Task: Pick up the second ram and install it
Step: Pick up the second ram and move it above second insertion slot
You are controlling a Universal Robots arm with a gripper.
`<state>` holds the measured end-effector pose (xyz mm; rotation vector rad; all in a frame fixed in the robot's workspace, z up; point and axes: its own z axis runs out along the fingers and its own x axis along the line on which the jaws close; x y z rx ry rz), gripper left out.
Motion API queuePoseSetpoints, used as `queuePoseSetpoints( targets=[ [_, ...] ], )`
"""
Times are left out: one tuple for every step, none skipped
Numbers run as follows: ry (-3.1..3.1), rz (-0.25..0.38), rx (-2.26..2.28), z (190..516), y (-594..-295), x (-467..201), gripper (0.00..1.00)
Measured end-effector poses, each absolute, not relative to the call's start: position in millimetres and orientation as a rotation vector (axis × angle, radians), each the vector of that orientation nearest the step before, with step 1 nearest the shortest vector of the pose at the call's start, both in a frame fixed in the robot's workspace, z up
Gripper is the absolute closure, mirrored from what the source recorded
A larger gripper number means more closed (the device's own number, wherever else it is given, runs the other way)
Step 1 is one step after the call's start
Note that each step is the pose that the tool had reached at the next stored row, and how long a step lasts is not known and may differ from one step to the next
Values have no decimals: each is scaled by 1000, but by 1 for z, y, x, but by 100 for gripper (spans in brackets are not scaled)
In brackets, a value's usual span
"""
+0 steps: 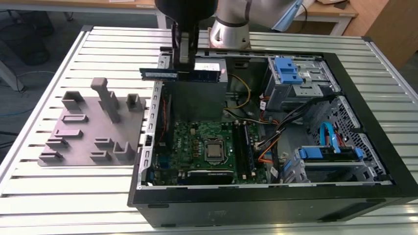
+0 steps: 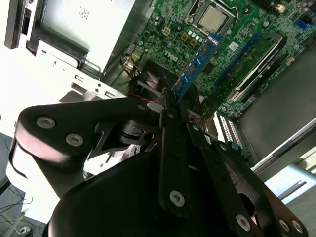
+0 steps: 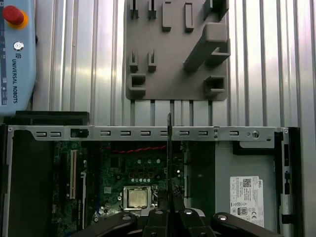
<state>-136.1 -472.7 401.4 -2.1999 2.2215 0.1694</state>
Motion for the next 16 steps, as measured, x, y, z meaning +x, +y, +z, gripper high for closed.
queuePoseSetpoints(
  targets=[
    [2221, 169, -2200, 401, -473, -134, 86],
    [2221, 169, -2200, 401, -473, -132, 86],
    [2221, 169, -2200, 401, -473, -130, 86],
    [2222, 169, -2200, 401, -473, -127, 86],
    [2222, 169, -2200, 400, -473, -124, 86],
    [2222, 169, -2200, 400, -473, -121, 86],
    [2222, 169, -2200, 400, -473, -118, 86],
    [2222, 170, -2200, 399, -473, -115, 86],
    [2222, 170, -2200, 399, -473, -113, 86],
    [2222, 170, -2200, 398, -473, -110, 86],
    [2222, 170, -2200, 398, -473, -108, 86],
    [2222, 170, -2200, 397, -473, -106, 86],
    [2222, 170, -2200, 396, -473, -104, 86],
    [2222, 170, -2200, 395, -473, -101, 86],
    [2222, 170, -2200, 394, -473, -99, 86],
    [2222, 170, -2200, 392, -473, -97, 86]
  ],
)
